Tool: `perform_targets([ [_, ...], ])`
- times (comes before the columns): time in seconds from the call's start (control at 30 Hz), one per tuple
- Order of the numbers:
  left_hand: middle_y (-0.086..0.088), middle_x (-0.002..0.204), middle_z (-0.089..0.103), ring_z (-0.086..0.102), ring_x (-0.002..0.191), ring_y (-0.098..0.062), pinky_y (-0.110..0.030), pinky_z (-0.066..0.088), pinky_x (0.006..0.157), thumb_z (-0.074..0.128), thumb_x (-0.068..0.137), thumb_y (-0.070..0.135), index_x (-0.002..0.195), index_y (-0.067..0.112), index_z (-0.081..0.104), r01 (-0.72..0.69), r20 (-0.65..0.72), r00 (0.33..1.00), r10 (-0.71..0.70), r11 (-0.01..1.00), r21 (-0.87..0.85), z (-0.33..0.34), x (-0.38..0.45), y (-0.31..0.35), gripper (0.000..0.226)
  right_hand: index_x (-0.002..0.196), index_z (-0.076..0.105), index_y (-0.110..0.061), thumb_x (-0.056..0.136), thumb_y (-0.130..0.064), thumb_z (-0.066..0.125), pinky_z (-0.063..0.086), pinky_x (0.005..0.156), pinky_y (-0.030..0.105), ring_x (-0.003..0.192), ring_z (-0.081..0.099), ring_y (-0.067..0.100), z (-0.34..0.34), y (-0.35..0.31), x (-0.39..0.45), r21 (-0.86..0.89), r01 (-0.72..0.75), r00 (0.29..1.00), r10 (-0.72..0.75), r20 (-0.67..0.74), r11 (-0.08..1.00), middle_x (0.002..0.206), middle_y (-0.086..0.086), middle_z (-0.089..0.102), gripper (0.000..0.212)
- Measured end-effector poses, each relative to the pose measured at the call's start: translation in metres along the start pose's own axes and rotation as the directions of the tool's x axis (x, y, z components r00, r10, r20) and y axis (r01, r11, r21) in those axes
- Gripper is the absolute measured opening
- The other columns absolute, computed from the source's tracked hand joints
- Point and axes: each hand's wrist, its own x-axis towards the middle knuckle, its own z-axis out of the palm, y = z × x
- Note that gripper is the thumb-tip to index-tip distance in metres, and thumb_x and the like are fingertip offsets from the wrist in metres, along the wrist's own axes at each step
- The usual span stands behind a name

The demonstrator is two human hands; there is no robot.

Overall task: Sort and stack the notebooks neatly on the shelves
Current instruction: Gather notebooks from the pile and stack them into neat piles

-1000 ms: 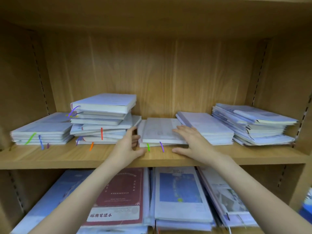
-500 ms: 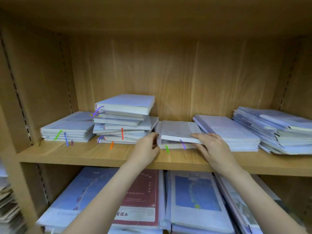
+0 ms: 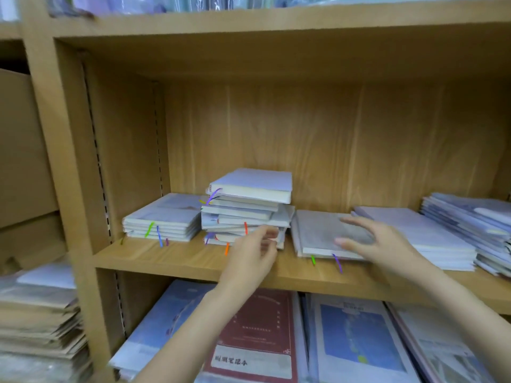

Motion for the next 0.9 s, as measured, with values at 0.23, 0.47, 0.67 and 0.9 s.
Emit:
perform_targets([
  [0.23,0.003,0.108,0.057,0.056,0.097,-0.009,-0.025,0.047,0.084,0.054,0.085,0.0,0.114,0.015,0.055,-0.007,-0.387,0.922,-0.015,0.998,-0.056,-0.067,0.008,-0.016,0.033,0.12,0.046,-0.001,0.092,-0.029,0.058,0.059,0.069,0.029,0.087,0.07,0.031,0.014,-0.111,0.044,0.862,-0.336,0.94,0.188,0.284,0.379,0.102,0.03,0.064,0.041],
  [0.47,0.004,0.131,0.05,0.046,0.122,-0.018,-0.041,0.042,0.099,0.059,0.083,0.005,0.133,0.016,0.046,-0.032,-0.227,0.973,0.053,0.995,0.098,-0.085,0.012,-0.039,0.052,0.13,0.036,0.006,0.085,-0.001,0.064,0.054,0.047,0.025,0.064,0.069,0.028,0.038,-0.124,0.073,0.946,-0.299,0.904,0.356,0.238,0.126,0.122,0.023,0.051,0.053],
  [0.67,0.011,0.127,0.043,0.041,0.124,-0.013,-0.02,0.027,0.099,0.062,0.08,0.002,0.134,0.014,0.044,-0.052,-0.191,0.978,0.086,0.983,0.178,-0.091,0.013,-0.046,0.058,0.1,0.054,0.011,0.088,0.002,0.057,0.052,0.046,0.018,0.045,0.064,0.018,-0.01,-0.114,0.069,0.971,-0.184,0.921,0.372,0.116,0.152,0.103,0.022,0.053,0.015],
  [0.9,-0.004,0.134,0.049,0.038,0.123,-0.019,-0.03,0.03,0.101,0.056,0.082,0.016,0.129,0.011,0.05,-0.164,-0.215,0.942,0.259,0.911,0.379,-0.067,0.016,-0.027,0.048,0.086,0.053,0.005,0.09,-0.001,0.055,0.051,0.048,0.014,0.046,0.064,0.013,-0.067,-0.062,0.033,0.943,-0.08,0.898,0.433,-0.073,0.324,0.107,0.018,0.048,0.008],
])
